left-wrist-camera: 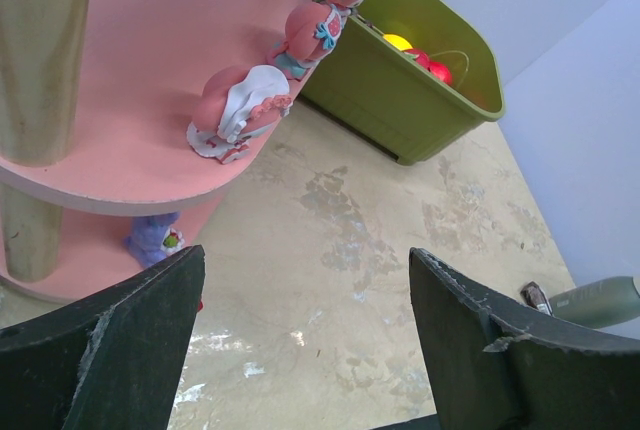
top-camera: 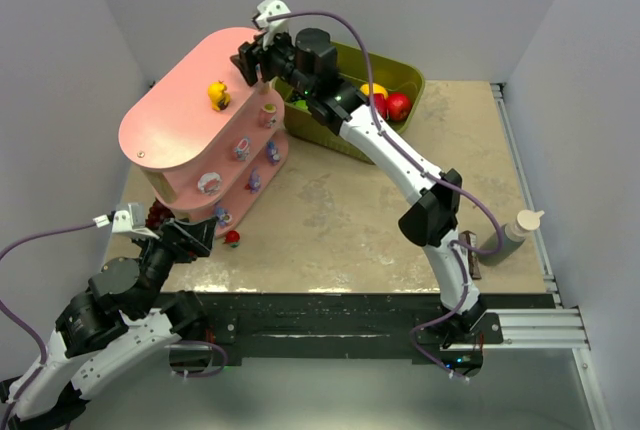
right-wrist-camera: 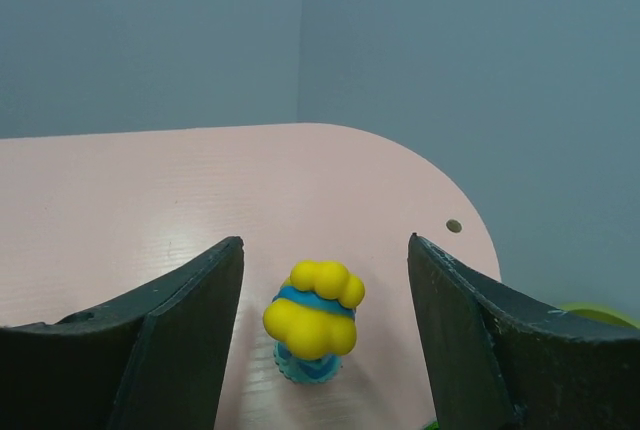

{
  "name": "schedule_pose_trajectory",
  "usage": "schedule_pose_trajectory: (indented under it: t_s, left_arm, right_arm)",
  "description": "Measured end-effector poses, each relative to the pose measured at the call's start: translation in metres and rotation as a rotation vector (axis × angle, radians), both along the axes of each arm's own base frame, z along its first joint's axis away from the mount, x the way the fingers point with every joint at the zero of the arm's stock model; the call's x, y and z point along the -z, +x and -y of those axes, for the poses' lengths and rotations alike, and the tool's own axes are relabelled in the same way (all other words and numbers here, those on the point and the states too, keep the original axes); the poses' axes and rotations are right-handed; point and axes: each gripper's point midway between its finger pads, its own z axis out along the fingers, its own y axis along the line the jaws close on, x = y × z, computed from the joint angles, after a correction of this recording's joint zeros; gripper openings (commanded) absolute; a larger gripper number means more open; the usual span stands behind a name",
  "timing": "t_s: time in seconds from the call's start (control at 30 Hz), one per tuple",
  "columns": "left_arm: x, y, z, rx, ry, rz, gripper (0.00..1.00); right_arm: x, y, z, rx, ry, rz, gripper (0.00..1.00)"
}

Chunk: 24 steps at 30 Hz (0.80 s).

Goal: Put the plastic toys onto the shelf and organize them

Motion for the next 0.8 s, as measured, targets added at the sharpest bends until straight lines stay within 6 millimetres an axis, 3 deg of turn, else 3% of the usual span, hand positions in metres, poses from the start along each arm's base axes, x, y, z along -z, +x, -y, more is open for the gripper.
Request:
schedule_pose_trajectory:
  t_s: [0.23, 0.4, 0.5, 0.63, 0.7, 0.8]
  left_arm:
    - [0.0, 0.0, 0.0, 0.0, -0.002, -0.001, 0.87]
    - [0.0, 0.0, 0.0, 0.0, -0.004, 0.0, 0.87]
    - [-0.001, 0.0, 0.0, 0.0, -0.005, 0.002, 0.87]
    - [-0.001, 0.0, -0.001, -0.001, -0.003, 0.003, 0.87]
    - [-0.002, 0.0, -0.001, -0.001, 0.001, 0.001, 0.87]
    - [-0.006, 0.0, -0.001, 0.001, 0.008, 0.003, 0.87]
  right_arm:
    - [-0.041, -0.018, 0.022, 0.02, 0.044, 0.034, 0.71]
    - [-0.087, -0.049, 0.053, 0.029, 0.104, 0.069, 0.72]
    - [-0.093, -0.072, 0.077, 0.036, 0.125, 0.037, 0.72]
    - [-0.069, -0.108, 0.11, 0.05, 0.144, -0.065, 0.71]
    - [-0.035, -0.128, 0.125, 0.056, 0.141, -0.145, 0.68]
    - [0.01, -0.154, 0.137, 0.059, 0.134, -0.248, 0.49]
